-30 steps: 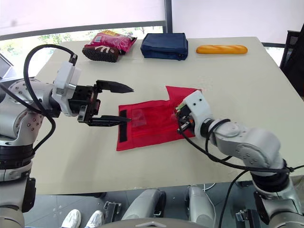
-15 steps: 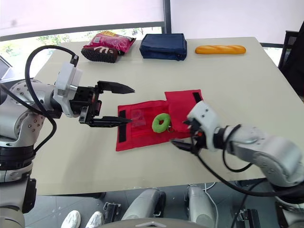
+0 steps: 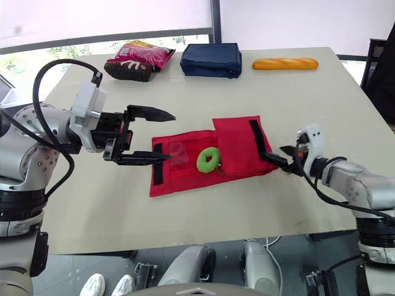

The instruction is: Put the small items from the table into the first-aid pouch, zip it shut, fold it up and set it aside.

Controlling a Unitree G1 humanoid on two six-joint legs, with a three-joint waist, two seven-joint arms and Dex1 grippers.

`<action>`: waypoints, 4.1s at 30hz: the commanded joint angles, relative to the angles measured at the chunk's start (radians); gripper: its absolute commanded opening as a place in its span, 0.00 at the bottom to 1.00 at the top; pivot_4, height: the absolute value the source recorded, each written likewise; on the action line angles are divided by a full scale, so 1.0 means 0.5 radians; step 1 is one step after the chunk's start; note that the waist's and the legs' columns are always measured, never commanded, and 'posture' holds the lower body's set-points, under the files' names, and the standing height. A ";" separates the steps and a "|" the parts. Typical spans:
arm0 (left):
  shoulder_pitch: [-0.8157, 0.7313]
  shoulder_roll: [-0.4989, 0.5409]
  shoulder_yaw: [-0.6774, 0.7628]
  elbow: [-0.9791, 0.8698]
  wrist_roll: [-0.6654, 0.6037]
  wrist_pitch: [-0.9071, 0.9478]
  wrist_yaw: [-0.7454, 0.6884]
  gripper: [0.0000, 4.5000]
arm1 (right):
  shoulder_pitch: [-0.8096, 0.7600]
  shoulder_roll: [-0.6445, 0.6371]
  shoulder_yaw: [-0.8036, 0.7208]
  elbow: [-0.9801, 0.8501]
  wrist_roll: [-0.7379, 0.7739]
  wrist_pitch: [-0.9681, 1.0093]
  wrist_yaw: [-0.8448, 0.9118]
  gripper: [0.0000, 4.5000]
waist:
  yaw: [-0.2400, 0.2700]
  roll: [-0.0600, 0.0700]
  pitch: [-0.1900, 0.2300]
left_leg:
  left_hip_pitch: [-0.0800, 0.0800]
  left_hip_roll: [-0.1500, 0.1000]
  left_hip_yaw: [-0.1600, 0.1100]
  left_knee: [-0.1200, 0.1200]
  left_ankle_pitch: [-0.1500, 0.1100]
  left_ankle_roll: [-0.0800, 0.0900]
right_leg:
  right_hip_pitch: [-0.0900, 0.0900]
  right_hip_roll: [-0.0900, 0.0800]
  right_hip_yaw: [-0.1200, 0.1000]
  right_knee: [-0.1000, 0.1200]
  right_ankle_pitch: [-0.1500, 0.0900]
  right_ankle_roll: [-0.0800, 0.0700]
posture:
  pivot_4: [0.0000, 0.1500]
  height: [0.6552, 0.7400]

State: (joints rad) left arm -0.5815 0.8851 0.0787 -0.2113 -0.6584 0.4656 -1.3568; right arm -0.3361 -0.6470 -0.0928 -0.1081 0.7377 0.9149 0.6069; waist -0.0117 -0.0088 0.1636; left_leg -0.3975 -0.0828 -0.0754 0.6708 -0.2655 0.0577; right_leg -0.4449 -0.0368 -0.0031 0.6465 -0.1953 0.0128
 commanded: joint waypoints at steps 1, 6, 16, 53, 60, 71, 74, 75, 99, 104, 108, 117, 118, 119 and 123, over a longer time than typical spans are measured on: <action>-0.006 0.020 0.062 -0.050 -0.014 -0.026 0.010 1.00 | 0.001 0.064 -0.012 -0.052 0.078 0.113 0.022 0.83 | 0.001 0.000 0.000 | 0.000 0.000 0.000 0.000 0.000 0.000 | 0.000 0.000 0.000 0.000 0.000 0.000 | 1.00 0.99; 0.001 0.024 0.061 -0.062 -0.014 -0.027 0.015 1.00 | 0.098 0.116 -0.101 -0.160 0.084 0.202 -0.108 0.36 | 0.009 0.000 0.000 | 0.000 0.000 0.000 0.000 0.000 0.000 | 0.000 0.000 0.000 0.000 0.000 0.000 | 1.00 0.99; 0.008 0.008 0.038 -0.058 -0.010 -0.032 0.004 1.00 | 0.537 0.249 -0.650 -0.913 0.590 0.673 -0.709 0.00 | 0.046 0.000 0.000 | 0.000 0.000 -0.001 0.000 0.000 0.000 | 0.000 -0.001 0.000 0.000 0.000 0.000 | 1.00 0.99; 1.034 -0.597 0.227 -0.533 0.316 0.608 1.694 1.00 | 0.368 -0.651 -0.659 -1.208 0.464 -0.468 0.326 0.98 | 0.074 -0.005 0.001 | 0.005 0.003 -0.004 0.001 -0.001 0.000 | 0.010 0.000 -0.005 -0.007 -0.001 0.001 | 1.00 0.99; 0.843 -0.663 0.064 -0.359 0.283 0.966 1.781 1.00 | 0.250 -0.641 -0.553 -1.194 0.421 -0.456 0.281 0.98 | 0.105 -0.006 0.000 | 0.005 0.002 -0.003 0.002 -0.001 0.000 | 0.010 -0.001 -0.006 -0.007 -0.001 0.001 | 1.00 0.99; 0.698 -0.510 -0.339 -0.206 0.421 1.158 1.682 0.94 | 0.257 -0.607 -0.533 -1.312 0.475 -0.435 0.147 0.99 | 0.111 0.004 -0.008 | 0.006 0.001 -0.003 0.002 -0.001 0.000 | 0.011 -0.003 -0.005 -0.007 -0.001 0.001 | 1.00 0.99; 0.670 -0.519 -0.381 -0.169 0.458 1.156 1.678 0.70 | 0.266 -0.606 -0.531 -1.330 0.487 -0.436 0.132 1.00 | 0.114 0.009 -0.011 | 0.009 0.001 -0.003 0.002 -0.001 0.000 | 0.015 -0.003 -0.006 -0.007 -0.001 0.001 | 1.00 0.99; 0.666 -0.520 -0.387 -0.161 0.466 1.154 1.676 0.60 | 0.268 -0.606 -0.531 -1.332 0.489 -0.437 0.129 1.00 | 0.112 0.010 -0.012 | 0.010 0.001 -0.003 0.002 -0.001 0.000 | 0.015 -0.003 -0.006 -0.007 -0.001 0.001 | 1.00 0.99; 0.623 -0.180 0.216 0.204 0.236 0.587 0.911 0.01 | 0.366 -0.635 -0.524 -1.322 0.411 -0.443 0.205 1.00 | 0.099 0.003 -0.007 | 0.016 0.002 -0.004 -0.002 -0.001 0.001 | 0.019 -0.003 -0.006 -0.010 -0.002 0.000 | 1.00 0.99; 0.530 -0.063 0.329 0.344 0.084 0.525 0.582 0.01 | 0.382 -0.634 -0.537 -1.333 0.407 -0.436 0.202 1.00 | 0.102 0.000 -0.005 | 0.009 0.002 -0.006 -0.001 -0.002 0.001 | 0.016 -0.004 -0.008 -0.012 -0.005 -0.005 | 1.00 0.99; 0.446 0.005 0.330 0.339 -0.026 0.523 0.341 0.01 | 0.397 -0.637 -0.523 -1.343 0.391 -0.432 0.197 1.00 | 0.100 -0.001 -0.004 | 0.001 0.002 -0.006 0.000 -0.001 0.001 | 0.009 -0.004 -0.009 -0.012 -0.001 0.000 | 1.00 0.99; 0.181 -0.002 0.183 0.336 -0.163 0.678 0.150 0.01 | 0.384 -0.642 -0.509 -1.333 0.361 -0.428 0.196 1.00 | 0.098 -0.001 -0.004 | 0.001 0.002 -0.006 0.000 -0.001 0.001 | 0.009 -0.004 -0.009 -0.011 -0.001 0.000 | 1.00 0.99; 0.162 -0.020 0.148 0.339 -0.148 0.673 0.154 0.01 | 0.387 -0.639 -0.505 -1.339 0.355 -0.429 0.190 1.00 | 0.098 -0.001 -0.004 | 0.001 0.002 -0.006 0.000 -0.001 0.001 | 0.009 -0.004 -0.009 -0.011 -0.001 0.000 | 1.00 0.99; 0.142 -0.033 0.126 0.350 -0.138 0.673 0.163 0.01 | 0.391 -0.636 -0.504 -1.344 0.352 -0.428 0.185 1.00 | 0.098 -0.001 -0.004 | 0.001 0.002 -0.006 0.000 -0.001 0.001 | 0.009 -0.004 -0.009 -0.011 -0.001 0.000 | 1.00 0.99; 0.086 -0.055 0.085 0.387 -0.141 0.677 0.172 0.01 | 0.409 -0.633 -0.510 -1.361 0.353 -0.422 0.173 1.00 | 0.099 -0.002 -0.003 | 0.001 0.002 -0.006 0.000 -0.001 0.001 | 0.009 -0.004 -0.009 -0.011 -0.001 0.000 | 1.00 0.99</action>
State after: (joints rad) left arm -0.5089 0.8565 0.1084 -0.0127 -0.7225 0.8073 -1.2632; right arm -0.1339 -0.9635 -0.3308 -0.7642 0.9111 0.7132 0.6986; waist 0.0378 -0.0100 0.1620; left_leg -0.3972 -0.0818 -0.0785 0.6708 -0.2662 0.0582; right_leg -0.4407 -0.0386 -0.0076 0.6408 -0.1959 0.0130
